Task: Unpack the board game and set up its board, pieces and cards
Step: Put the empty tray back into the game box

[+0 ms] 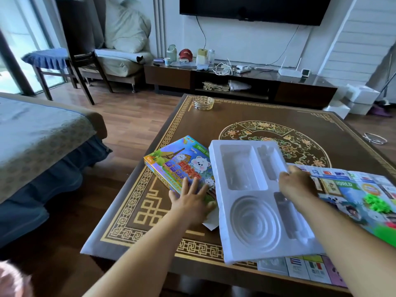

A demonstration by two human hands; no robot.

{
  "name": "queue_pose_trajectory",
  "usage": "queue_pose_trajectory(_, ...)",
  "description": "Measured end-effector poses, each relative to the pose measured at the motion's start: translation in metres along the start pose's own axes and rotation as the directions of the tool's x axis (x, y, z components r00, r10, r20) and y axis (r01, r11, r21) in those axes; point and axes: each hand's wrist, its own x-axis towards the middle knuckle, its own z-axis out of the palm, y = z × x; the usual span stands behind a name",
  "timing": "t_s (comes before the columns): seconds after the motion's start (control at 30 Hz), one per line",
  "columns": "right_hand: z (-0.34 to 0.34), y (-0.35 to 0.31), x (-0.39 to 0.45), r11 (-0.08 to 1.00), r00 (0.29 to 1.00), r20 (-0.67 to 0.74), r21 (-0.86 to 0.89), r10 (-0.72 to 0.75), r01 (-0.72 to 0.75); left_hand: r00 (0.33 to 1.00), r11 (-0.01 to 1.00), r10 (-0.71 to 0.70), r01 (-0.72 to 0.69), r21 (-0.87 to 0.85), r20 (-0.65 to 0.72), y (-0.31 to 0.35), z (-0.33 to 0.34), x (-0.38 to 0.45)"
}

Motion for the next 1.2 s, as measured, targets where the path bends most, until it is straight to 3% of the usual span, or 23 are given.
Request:
queue_pose_trajectory(0.2,0.0,0.002,-0.019,1.0,0.999,0.032,-0.023,-0.006,0.007,0.985,0.95,0.102,-0.137,0.281,0.136,-0.037,-0.023,0.0)
queue_pose_trajectory(0.3,0.002,0.0,-0.028,0.999,0.998,0.07,-0.041,0.007,-0.004,0.985,0.957,0.123,-0.149,0.247,0.119,-0.047,-0.035,-0.001)
queue_pose_trajectory(0.4,0.002,-0.001,-0.041,1.0,0.995,0.103,-0.025,0.017,-0.014,0.998,0.995,0.068,-0.068,0.073,0.006,-0.047,-0.035,-0.015)
queue_pose_trajectory(0.47,0.002,0.002,-0.05,1.0,0.994,0.109,-0.018,0.024,-0.022,0.986,1.0,0.012,-0.012,0.001,-0.166,-0.047,-0.027,-0.03)
queue_pose_trajectory(0.57,0.003,0.006,-0.066,0.999,0.993,0.113,-0.026,0.042,-0.04,0.952,0.999,0.032,-0.043,-0.028,-0.306,-0.045,-0.008,-0.055)
queue_pose_trajectory(0.77,0.001,0.012,-0.091,0.996,0.988,0.148,-0.091,0.038,-0.025,0.99,0.99,0.082,-0.067,0.124,-0.118,-0.053,0.005,-0.075)
queue_pose_trajectory(0.9,0.006,0.023,-0.102,0.985,0.98,0.197,-0.175,0.037,-0.002,0.995,0.979,0.052,-0.033,0.203,-0.089,-0.071,0.001,-0.08)
queue_pose_trajectory(0.97,0.009,0.025,-0.108,0.981,0.977,0.21,-0.195,0.034,0.008,0.994,0.996,0.01,-0.001,0.084,-0.106,-0.076,-0.008,-0.082)
queue_pose_trajectory(1.07,0.015,0.023,-0.122,0.987,0.962,0.275,-0.156,0.001,0.044,0.986,0.965,-0.085,0.046,-0.259,-0.144,-0.069,-0.019,-0.087)
queue_pose_trajectory(1.2,0.03,0.012,-0.14,0.994,0.946,0.312,-0.033,-0.085,0.1,0.957,0.725,-0.225,0.038,-0.687,-0.183,-0.067,-0.025,-0.086)
